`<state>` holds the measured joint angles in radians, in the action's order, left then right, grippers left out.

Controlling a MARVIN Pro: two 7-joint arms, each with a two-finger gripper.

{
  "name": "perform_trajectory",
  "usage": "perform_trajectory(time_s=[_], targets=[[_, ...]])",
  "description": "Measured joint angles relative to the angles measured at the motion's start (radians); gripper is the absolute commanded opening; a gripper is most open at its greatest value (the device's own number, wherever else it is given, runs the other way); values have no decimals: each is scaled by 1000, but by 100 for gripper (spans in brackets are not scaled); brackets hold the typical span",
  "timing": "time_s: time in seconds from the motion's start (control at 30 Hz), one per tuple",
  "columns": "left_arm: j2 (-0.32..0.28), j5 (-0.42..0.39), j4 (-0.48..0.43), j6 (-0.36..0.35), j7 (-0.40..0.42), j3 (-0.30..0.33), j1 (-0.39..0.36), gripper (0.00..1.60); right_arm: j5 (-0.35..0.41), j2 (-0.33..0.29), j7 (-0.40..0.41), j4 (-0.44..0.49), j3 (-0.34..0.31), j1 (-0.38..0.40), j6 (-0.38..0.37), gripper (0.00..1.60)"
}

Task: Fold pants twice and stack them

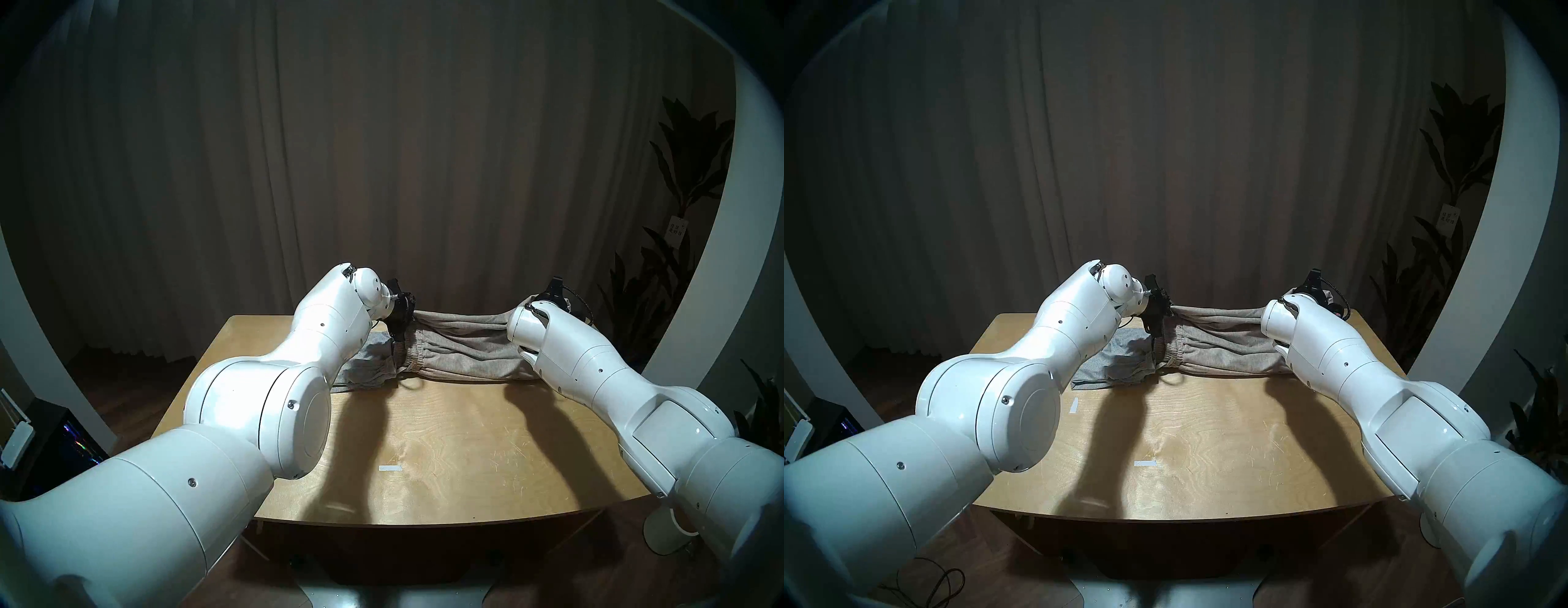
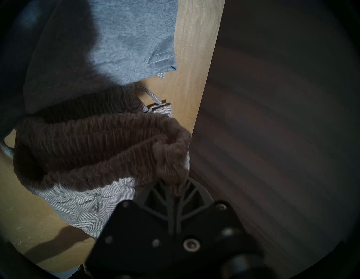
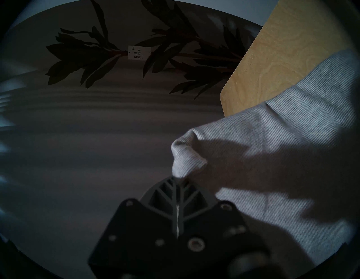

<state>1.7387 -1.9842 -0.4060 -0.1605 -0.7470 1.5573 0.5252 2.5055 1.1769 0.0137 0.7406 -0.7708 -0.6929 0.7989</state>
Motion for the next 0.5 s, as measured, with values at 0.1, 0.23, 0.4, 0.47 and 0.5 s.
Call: perform_trajectory(time_s=[0.1,0.23,0.4,0.47,0.5], targets=[[2,0,8,7,9,1,0,0,-3,9,7,-19,6,2,-4,0],[6,0,20,20,24,1,2,0,-6,22,17,-49,15,4,-9,0],[10,2,34,35,40,1,2,0,-7,39,26,-83,22,6,-14,0],[12,4,38,40,46,1,1,23,-7,45,28,-95,22,7,-15,0],[12,4,39,42,47,1,1,60,-7,47,29,-99,22,8,-16,0]])
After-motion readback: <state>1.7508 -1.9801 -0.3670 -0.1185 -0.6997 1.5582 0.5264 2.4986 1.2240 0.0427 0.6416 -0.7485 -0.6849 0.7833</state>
